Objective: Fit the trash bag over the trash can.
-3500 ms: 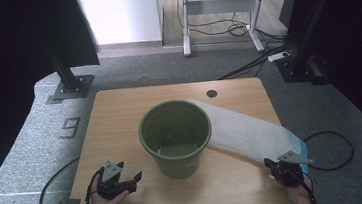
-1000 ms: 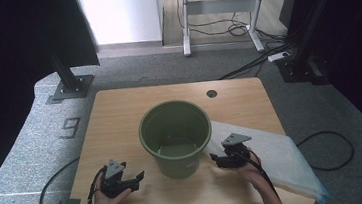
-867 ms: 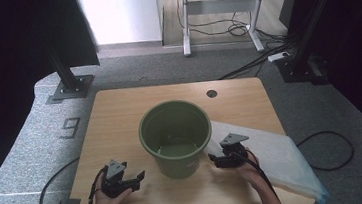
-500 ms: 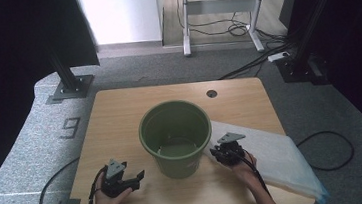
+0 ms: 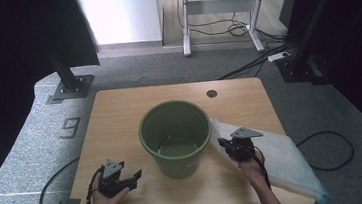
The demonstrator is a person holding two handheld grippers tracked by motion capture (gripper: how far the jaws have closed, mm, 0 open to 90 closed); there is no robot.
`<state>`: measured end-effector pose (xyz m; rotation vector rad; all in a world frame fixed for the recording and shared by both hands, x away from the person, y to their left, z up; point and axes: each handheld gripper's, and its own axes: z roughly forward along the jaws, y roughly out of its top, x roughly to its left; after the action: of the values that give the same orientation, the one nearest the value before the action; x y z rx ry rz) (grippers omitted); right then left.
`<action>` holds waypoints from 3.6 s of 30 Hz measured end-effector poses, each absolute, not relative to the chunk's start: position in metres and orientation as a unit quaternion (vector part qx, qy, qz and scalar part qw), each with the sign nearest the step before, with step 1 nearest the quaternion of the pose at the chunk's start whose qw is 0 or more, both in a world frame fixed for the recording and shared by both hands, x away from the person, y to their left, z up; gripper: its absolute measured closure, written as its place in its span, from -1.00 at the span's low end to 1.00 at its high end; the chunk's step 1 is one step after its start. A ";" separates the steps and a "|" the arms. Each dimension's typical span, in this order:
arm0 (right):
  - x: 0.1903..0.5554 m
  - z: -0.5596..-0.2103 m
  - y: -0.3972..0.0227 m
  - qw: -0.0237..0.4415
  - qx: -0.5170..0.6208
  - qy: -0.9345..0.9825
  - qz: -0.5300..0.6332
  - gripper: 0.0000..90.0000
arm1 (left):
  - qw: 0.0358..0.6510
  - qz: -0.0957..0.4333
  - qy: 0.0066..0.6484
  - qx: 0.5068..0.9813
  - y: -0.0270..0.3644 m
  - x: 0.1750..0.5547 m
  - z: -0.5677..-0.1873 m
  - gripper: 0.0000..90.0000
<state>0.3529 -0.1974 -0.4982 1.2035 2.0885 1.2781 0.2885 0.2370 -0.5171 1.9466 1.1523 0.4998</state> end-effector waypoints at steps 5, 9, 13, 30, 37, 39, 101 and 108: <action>0.346 -0.473 -0.209 0.216 0.428 0.732 0.484 0.97 | 0.402 0.196 0.456 0.769 0.237 0.288 -0.517 -0.50; 0.344 -0.462 -0.218 0.217 0.434 0.717 0.500 0.97 | 0.404 0.191 0.458 0.769 0.238 0.289 -0.517 -0.50; 0.344 -0.451 -0.225 0.225 0.433 0.711 0.506 0.97 | 0.408 0.193 0.462 0.763 0.240 0.288 -0.516 -0.49; 0.332 -0.388 -0.229 0.242 0.400 0.685 0.559 0.97 | 0.408 0.192 0.470 0.759 0.242 0.288 -0.517 -0.49; 0.320 -0.367 -0.222 0.248 0.371 0.686 0.575 0.97 | 0.405 0.189 0.470 0.761 0.240 0.288 -0.518 -0.49; 0.315 -0.359 -0.218 0.249 0.357 0.692 0.576 0.97 | 0.404 0.187 0.472 0.761 0.239 0.288 -0.520 -0.49; 0.298 -0.387 -0.110 0.136 0.249 0.774 0.567 0.50 | 0.409 0.178 0.474 0.759 0.243 0.289 -0.521 -0.47; 0.282 -0.375 -0.117 0.165 0.233 0.764 0.579 0.15 | 0.409 0.177 0.474 0.760 0.242 0.289 -0.521 -0.46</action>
<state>0.2824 -0.1166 -0.3753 0.6626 2.1751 1.6497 0.2895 0.2423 -0.5208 1.9135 1.1932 0.4472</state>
